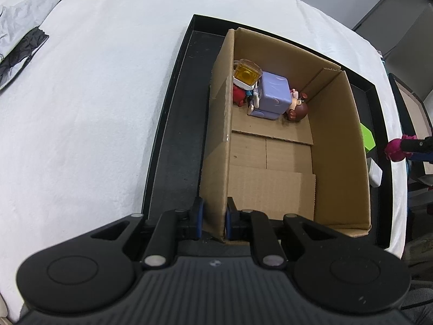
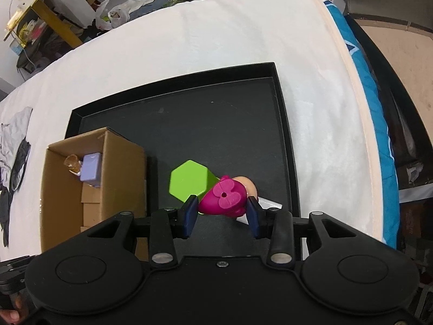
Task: Organize rigid objects
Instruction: 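Lift the magenta figure with the right gripper and carry it over the box, then lower the magenta figure into the box and open the right gripper, then move the right gripper back over the tray to the white plug adapter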
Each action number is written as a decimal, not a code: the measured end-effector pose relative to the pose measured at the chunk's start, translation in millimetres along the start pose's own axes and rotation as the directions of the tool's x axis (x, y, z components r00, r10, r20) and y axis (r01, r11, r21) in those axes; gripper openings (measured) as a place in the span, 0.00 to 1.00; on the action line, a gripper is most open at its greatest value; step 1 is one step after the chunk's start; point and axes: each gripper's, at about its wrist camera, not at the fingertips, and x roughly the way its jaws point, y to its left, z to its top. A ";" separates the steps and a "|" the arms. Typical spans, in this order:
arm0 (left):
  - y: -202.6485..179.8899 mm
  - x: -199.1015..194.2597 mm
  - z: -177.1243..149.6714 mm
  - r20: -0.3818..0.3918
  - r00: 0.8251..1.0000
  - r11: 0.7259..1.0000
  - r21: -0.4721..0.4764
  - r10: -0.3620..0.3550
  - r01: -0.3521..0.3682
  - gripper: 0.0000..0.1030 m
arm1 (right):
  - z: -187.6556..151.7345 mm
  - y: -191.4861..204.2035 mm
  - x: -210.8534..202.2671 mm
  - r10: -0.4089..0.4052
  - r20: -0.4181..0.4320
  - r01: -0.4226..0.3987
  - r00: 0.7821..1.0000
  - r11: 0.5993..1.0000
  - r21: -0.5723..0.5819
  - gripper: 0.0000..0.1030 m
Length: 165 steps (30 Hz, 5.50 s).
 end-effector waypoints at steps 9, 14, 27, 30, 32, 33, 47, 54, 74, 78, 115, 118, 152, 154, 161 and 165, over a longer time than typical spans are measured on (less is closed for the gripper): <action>2.7 0.4 0.2 -0.001 1.000 1.000 -0.001 -0.014 0.014 0.15 | 4.7 28.5 -20.8 0.015 0.024 -0.014 1.000 0.999 -0.045 0.37; 3.7 -0.6 -0.4 0.001 1.000 1.000 0.003 -0.022 0.022 0.15 | 6.6 49.5 -29.9 0.031 0.035 -0.028 0.999 0.996 -0.079 0.37; 8.8 -0.9 -0.6 0.004 0.999 0.999 0.007 -0.045 0.045 0.15 | 9.8 93.0 -43.7 0.045 0.046 -0.038 0.998 0.988 -0.147 0.37; 8.9 -0.6 -0.8 0.007 0.999 0.999 0.009 -0.047 0.047 0.15 | 8.9 103.2 -44.4 0.055 0.047 -0.047 0.997 0.986 -0.161 0.37; 9.6 -0.8 -1.0 0.008 0.999 0.999 0.007 -0.051 0.051 0.15 | 7.9 110.4 -44.7 0.066 0.047 -0.057 0.997 0.984 -0.170 0.37; 9.8 -0.8 -1.0 0.009 0.998 0.999 0.007 -0.054 0.054 0.15 | 7.1 114.0 -44.2 0.074 0.045 -0.065 0.996 0.982 -0.175 0.37; 13.8 -0.9 -0.2 0.010 0.997 0.997 0.005 -0.075 0.075 0.16 | -1.6 166.3 -26.2 0.128 -0.004 -0.125 0.992 0.963 -0.238 0.37; 15.6 0.0 -0.7 0.009 0.997 0.997 0.006 -0.083 0.083 0.16 | -8.9 187.0 -4.7 0.150 -0.042 -0.156 0.988 0.959 -0.238 0.37; 21.8 0.9 0.0 -0.019 0.992 0.992 -0.043 -0.123 0.122 0.17 | -19.6 197.8 58.7 0.179 -0.063 -0.186 0.982 0.973 -0.139 0.37; 21.6 0.6 0.4 -0.020 0.992 0.992 -0.045 -0.121 0.120 0.17 | -21.3 192.5 68.1 0.201 -0.052 -0.205 0.978 0.974 -0.096 0.37; 15.4 -4.0 -0.4 -0.012 0.998 0.997 -0.047 -0.068 0.068 0.16 | -19.8 168.9 -7.8 0.282 -0.048 -0.286 0.958 0.943 -0.172 0.48; 15.2 -5.4 -1.0 -0.009 0.998 0.997 -0.044 -0.065 0.064 0.16 | -19.4 162.2 -14.6 0.278 -0.034 -0.280 0.960 0.945 -0.170 0.49; 7.3 -14.2 -5.2 0.015 1.000 0.999 -0.037 -0.024 0.025 0.14 | -27.3 47.3 -32.3 0.159 -0.003 -0.157 0.987 0.974 -0.165 0.52; 6.2 -14.2 -5.1 0.014 1.000 0.999 -0.034 -0.021 0.021 0.14 | -27.1 39.0 -28.3 0.141 -0.009 -0.141 0.990 0.977 -0.163 0.53; 3.6 -12.1 -5.5 0.014 1.000 1.000 -0.028 -0.008 0.008 0.14 | -24.5 16.2 -13.2 0.113 -0.021 -0.115 0.993 0.977 -0.177 0.63; 2.2 -10.3 -4.4 0.011 1.000 1.000 -0.029 0.002 -0.002 0.13 | -21.1 6.5 0.2 0.083 -0.039 -0.090 0.996 0.977 -0.194 0.63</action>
